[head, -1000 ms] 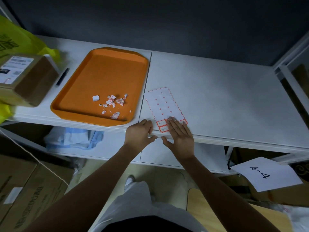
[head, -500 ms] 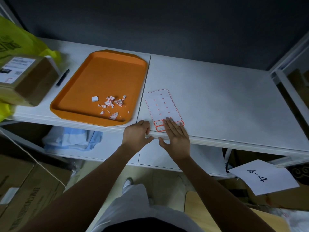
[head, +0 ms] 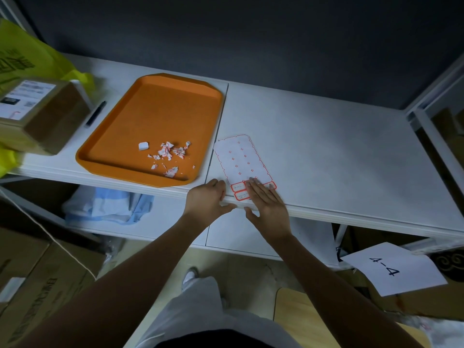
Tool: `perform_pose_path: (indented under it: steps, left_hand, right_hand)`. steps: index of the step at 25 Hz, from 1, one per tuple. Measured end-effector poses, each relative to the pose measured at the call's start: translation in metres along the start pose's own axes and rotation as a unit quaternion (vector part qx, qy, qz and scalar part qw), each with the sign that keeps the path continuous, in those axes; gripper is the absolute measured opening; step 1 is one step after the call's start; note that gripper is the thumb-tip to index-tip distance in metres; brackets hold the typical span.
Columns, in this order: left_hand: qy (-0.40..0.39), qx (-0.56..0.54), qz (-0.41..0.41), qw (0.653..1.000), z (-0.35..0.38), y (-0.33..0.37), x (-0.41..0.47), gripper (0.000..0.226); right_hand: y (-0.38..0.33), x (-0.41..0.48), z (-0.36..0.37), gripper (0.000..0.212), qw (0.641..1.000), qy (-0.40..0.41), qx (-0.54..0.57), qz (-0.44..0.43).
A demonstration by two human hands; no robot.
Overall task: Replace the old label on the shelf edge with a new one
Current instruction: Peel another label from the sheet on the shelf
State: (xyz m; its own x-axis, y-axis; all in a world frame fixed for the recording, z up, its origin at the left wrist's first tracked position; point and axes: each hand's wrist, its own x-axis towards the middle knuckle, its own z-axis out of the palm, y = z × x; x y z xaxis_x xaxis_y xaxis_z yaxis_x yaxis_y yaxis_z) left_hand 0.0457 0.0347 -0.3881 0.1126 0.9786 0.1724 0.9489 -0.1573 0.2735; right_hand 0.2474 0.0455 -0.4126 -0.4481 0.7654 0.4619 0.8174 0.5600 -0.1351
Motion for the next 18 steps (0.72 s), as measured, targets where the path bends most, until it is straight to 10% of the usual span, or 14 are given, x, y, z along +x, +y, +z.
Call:
perform_pose_path:
  steps: [18]
  left_hand:
    - [-0.030,0.082,0.038,0.995,0.003,-0.001,0.005,0.066]
  right_hand:
    - [0.008,-0.018,-0.003,0.076,0.996,-0.012,-0.024,0.081]
